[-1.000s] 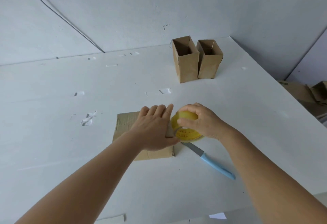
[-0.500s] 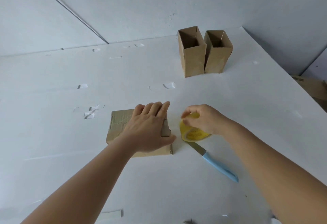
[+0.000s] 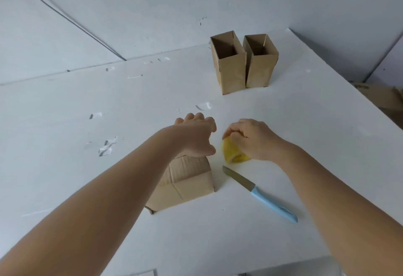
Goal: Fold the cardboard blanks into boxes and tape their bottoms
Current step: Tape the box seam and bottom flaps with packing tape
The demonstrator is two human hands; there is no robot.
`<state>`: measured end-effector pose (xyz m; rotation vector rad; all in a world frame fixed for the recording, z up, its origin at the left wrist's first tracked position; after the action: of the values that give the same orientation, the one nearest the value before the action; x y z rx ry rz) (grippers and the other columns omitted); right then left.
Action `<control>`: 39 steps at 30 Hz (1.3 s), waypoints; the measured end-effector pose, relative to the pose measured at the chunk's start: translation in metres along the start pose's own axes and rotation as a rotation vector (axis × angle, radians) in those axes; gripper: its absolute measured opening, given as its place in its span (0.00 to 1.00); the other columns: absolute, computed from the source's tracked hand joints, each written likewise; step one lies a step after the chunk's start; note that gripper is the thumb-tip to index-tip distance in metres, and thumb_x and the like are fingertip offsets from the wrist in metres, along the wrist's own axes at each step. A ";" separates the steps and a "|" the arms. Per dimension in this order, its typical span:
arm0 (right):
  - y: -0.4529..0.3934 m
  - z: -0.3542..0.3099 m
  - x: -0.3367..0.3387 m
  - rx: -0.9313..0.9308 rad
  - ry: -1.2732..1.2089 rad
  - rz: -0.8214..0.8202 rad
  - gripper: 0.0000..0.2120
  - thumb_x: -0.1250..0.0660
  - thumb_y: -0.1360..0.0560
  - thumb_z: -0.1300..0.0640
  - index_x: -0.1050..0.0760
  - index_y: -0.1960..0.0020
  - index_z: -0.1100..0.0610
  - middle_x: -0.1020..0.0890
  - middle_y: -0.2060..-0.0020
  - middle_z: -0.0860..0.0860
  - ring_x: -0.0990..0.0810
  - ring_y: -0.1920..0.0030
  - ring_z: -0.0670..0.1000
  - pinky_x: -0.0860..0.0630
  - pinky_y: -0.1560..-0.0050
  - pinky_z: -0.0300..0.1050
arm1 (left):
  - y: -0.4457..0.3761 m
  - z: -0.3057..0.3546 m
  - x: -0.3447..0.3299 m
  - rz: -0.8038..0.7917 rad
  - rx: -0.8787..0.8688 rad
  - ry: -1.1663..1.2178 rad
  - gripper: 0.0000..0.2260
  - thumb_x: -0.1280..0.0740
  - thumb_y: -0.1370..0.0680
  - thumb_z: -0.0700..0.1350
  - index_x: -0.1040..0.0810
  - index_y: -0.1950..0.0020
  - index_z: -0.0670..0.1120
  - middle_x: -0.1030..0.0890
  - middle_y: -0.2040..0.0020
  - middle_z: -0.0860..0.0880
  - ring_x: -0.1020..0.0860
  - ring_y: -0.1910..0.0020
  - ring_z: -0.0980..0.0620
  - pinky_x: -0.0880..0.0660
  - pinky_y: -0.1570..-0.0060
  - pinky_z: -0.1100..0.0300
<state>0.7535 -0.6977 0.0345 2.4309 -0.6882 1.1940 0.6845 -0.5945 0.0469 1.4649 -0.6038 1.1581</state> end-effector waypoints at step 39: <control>0.083 0.062 -0.088 -0.348 0.320 0.170 0.13 0.45 0.23 0.64 0.27 0.45 0.54 0.30 0.59 0.51 0.30 0.56 0.53 0.39 0.67 0.39 | -0.027 -0.002 -0.010 0.052 -0.183 0.686 0.04 0.28 0.28 0.45 0.17 0.57 0.55 0.17 0.63 0.53 0.23 0.66 0.59 0.26 0.58 0.66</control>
<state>0.6994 -0.7733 -0.0648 1.8766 -0.9264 1.3574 0.7028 -0.5884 0.0256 0.8191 -0.2558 1.4981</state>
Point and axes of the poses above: each hand's wrist, its own y-axis away from the middle knuckle, its own x-axis out of the back of the hand, z = x × y, the point moved 7 cm from there along -y, towards the middle knuckle
